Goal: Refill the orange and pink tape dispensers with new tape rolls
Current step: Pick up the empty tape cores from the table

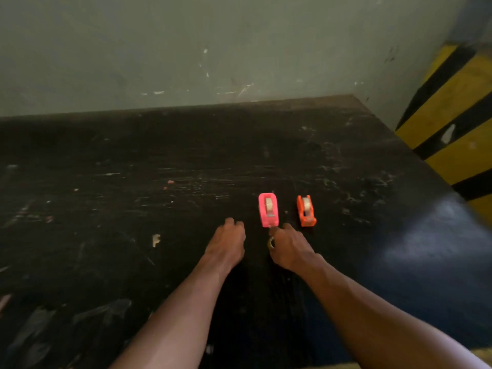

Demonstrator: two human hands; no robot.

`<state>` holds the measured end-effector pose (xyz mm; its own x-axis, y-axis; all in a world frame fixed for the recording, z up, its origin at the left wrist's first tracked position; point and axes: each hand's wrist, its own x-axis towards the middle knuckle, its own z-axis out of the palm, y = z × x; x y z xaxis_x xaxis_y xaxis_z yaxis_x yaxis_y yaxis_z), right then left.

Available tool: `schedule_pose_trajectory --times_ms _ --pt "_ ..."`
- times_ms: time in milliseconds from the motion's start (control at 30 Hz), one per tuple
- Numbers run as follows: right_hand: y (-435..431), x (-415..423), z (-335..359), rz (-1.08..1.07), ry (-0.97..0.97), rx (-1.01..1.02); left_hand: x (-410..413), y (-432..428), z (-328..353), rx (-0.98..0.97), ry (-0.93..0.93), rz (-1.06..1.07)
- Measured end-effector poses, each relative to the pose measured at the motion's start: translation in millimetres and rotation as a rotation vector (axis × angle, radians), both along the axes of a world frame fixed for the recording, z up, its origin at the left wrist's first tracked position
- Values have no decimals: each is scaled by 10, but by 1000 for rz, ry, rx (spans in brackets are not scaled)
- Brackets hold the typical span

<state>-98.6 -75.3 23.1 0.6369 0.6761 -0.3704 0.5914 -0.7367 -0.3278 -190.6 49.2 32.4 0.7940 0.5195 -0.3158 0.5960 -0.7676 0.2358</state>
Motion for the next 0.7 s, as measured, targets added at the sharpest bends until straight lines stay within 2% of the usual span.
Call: schedule_pose_trajectory --times_ms 300,700 --pt "1124 85 -40 99 3 20 -84 883 -111 -50 81 106" --pt "1480 389 -249 94 5 -112 325 1229 -427 -138 93 99"
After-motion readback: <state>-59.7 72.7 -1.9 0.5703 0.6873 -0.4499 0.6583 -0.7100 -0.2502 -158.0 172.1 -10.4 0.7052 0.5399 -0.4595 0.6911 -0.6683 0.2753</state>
